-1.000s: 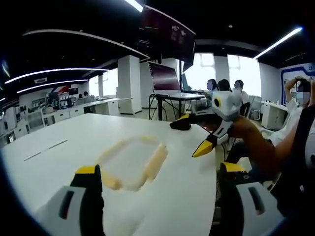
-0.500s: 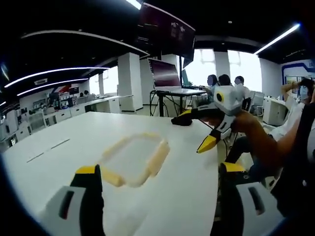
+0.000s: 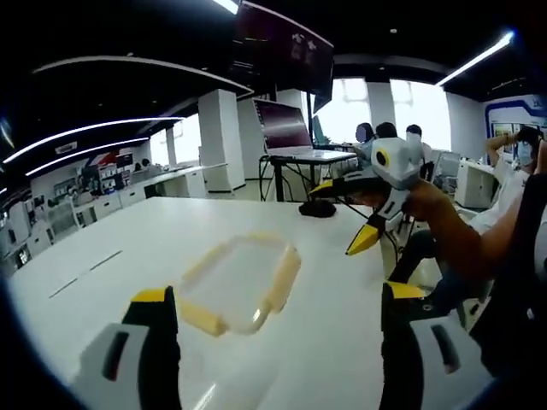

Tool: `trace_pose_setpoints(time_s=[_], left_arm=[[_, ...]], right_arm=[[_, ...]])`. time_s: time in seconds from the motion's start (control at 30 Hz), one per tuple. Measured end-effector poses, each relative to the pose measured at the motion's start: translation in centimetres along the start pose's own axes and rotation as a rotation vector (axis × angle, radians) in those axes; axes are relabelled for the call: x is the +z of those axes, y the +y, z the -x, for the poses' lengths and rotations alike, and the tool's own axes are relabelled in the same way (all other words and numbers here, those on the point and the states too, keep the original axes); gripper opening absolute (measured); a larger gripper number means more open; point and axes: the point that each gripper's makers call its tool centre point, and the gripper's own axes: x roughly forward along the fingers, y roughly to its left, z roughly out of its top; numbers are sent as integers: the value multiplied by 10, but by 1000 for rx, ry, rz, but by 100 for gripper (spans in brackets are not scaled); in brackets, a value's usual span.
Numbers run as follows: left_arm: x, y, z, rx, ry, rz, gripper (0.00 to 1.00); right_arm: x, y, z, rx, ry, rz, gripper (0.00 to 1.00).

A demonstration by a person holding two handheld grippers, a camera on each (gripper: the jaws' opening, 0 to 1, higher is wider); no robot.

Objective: Snap each plastic latch of the storage box into its locked position after aligning the lid with the box until every specified latch is closed and the lid sits flush.

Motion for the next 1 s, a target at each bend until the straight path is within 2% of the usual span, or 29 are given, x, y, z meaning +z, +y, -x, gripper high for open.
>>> trace_pose_setpoints(time_s=[0.17, 0.37, 0.57, 0.73, 0.9, 1.0], left_arm=[[3, 5, -3, 8, 3, -28, 99], [8, 6, -7, -9, 6, -5, 100], [19, 4, -9, -6, -11, -26, 100], [20, 1, -9, -22, 1, -45, 100], [20, 8, -6, -26, 37, -56, 100], [24, 9, -3, -24, 39, -67, 100]], right_arm=[[0, -4, 0, -4, 6, 15, 90], [-9, -9, 0, 16, -7, -20, 89], [-2, -13, 6, 20, -48, -39, 88], [-1, -14, 9, 19, -45, -27, 88], [0, -17, 11, 13, -40, -19, 88], [2, -18, 12, 11, -34, -11, 88]])
